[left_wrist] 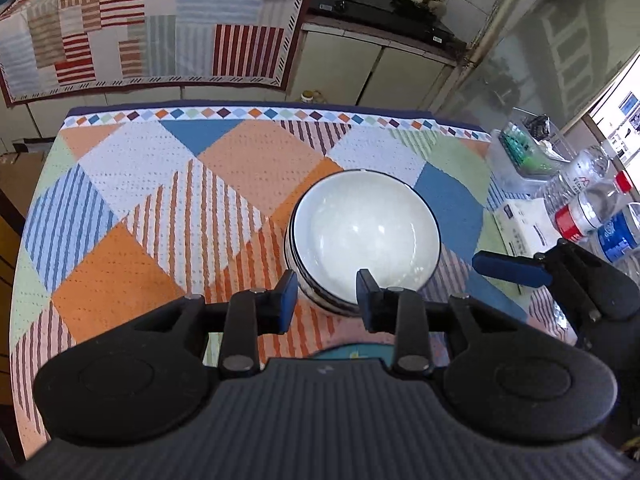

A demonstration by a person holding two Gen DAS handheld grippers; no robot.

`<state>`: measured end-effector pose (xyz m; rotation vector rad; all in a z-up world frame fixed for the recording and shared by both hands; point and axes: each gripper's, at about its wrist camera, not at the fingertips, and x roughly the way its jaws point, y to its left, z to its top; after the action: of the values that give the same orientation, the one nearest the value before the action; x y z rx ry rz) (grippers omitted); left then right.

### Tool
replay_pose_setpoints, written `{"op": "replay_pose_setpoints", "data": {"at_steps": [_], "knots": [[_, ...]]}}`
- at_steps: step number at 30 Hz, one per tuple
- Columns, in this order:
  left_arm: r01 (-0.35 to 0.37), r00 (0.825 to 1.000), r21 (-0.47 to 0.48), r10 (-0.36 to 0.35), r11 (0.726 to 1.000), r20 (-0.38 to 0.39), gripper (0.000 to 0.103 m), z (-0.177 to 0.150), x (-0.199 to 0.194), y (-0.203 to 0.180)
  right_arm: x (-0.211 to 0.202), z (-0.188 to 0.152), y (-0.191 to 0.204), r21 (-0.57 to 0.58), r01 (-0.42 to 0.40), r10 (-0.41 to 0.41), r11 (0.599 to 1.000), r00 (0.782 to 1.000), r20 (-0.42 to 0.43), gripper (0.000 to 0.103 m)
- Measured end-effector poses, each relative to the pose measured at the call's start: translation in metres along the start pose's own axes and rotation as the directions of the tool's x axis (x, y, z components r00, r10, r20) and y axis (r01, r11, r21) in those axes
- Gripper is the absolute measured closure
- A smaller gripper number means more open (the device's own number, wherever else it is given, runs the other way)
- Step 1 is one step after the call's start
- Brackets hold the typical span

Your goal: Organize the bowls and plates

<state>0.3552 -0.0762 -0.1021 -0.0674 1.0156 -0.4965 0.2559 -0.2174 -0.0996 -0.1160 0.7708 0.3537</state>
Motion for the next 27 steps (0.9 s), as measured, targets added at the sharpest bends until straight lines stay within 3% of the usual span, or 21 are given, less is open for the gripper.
{"op": "replay_pose_setpoints", "data": {"at_steps": [3,10,14,17,18,23,27], "knots": [[-0.006,1.000,0.012,0.006,1.000,-0.010,0.071,-0.007,-0.005,-0.001,-0.006,-0.004,0.009,-0.027,-0.001,0.001,1.000,1.000,0.008,0.001],[-0.012,1.000,0.002,0.012,1.000,0.002,0.067,-0.024,-0.014,0.002,-0.002,-0.013,0.012,0.039,-0.011,0.010,0.999,1.000,0.021,0.001],[-0.002,1.000,-0.017,0.003,1.000,0.021,0.057,-0.031,-0.015,0.013,-0.002,-0.017,0.009,0.056,-0.010,0.009,0.998,1.000,0.026,0.001],[0.007,0.999,-0.089,-0.002,0.996,0.052,0.036,-0.033,-0.011,0.027,-0.001,-0.022,0.000,0.062,0.004,-0.005,0.998,1.000,0.022,0.001],[0.002,0.998,-0.116,0.005,0.993,0.061,0.035,-0.032,-0.008,0.032,-0.001,-0.022,-0.005,0.066,0.003,-0.005,0.998,1.000,0.022,0.001],[0.037,0.998,-0.192,-0.028,0.981,0.048,0.033,-0.021,0.015,0.052,0.019,-0.010,-0.027,0.065,-0.103,0.109,0.992,0.990,-0.087,0.001],[0.086,0.996,-0.227,-0.085,0.970,0.013,0.033,-0.010,0.043,0.059,0.059,-0.010,-0.051,0.191,-0.094,0.127,0.977,0.977,-0.169,0.001]]}}
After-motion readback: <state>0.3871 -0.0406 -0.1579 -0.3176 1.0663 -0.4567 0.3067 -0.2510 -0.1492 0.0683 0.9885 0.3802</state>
